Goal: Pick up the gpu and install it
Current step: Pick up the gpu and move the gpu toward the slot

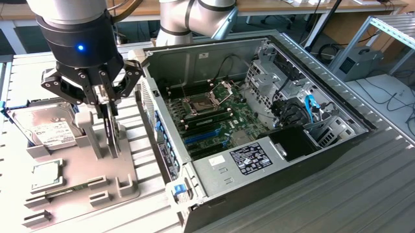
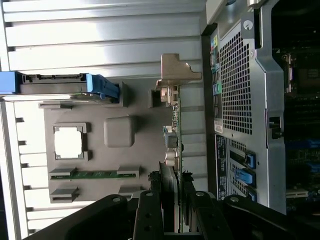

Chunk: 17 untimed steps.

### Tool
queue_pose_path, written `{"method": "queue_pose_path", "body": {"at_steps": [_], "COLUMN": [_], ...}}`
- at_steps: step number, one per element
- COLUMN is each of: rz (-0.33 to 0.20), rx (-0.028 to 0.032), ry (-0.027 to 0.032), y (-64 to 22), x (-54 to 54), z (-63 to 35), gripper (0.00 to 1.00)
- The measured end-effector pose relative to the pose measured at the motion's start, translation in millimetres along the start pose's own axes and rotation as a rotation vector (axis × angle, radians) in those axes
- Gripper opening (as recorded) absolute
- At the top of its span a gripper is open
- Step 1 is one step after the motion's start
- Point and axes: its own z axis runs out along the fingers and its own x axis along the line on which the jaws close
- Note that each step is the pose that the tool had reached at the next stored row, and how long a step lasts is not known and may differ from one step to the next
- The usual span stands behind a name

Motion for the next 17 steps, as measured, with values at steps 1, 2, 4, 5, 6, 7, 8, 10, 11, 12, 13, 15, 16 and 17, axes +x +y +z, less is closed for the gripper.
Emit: {"method": "queue_pose_path", "body": {"at_steps": [1, 2, 4, 5, 6, 7, 8, 10, 11, 12, 13, 15, 16, 17], "rz": [0.000, 0.000, 0.000, 0.000, 0.000, 0.000, 0.000, 0.000, 0.000, 0.000, 0.000, 0.000, 0.000, 0.000], "rx": [-0.0001, -0.0001, -0.0001, -0.0001, -0.0001, -0.0001, -0.0001, -0.0001, 0.0000, 0.0000, 0.0000, -0.0001, -0.0001, -0.0001], "ry": [-0.0001, -0.0001, -0.0001, -0.0001, -0.0001, 0.0000, -0.0001, -0.0001, 0.0000, 0.0000, 0.0000, -0.0001, -0.0001, -0.0001], "y": [0.0, 0.0, 0.0, 0.0, 0.0, 0.0, 0.0, 0.1, 0.1, 0.1, 0.1, 0.1, 0.1, 0.1], "x": [0.0, 0.0, -0.1, -0.1, -0.1, -0.1, -0.1, -0.2, -0.2, -0.2, -0.2, -0.3, -0.3, -0.3], "z": [-0.6, -1.4, -3.2, -3.8, -4.6, -5.2, -5.9, -7.1, -7.8, -8.4, -9.1, -10.6, -11.7, -12.8], "gripper": [0.27, 0.27, 0.27, 0.27, 0.27, 0.27, 0.27, 0.27, 0.27, 0.27, 0.27, 0.27, 0.27, 0.27]}}
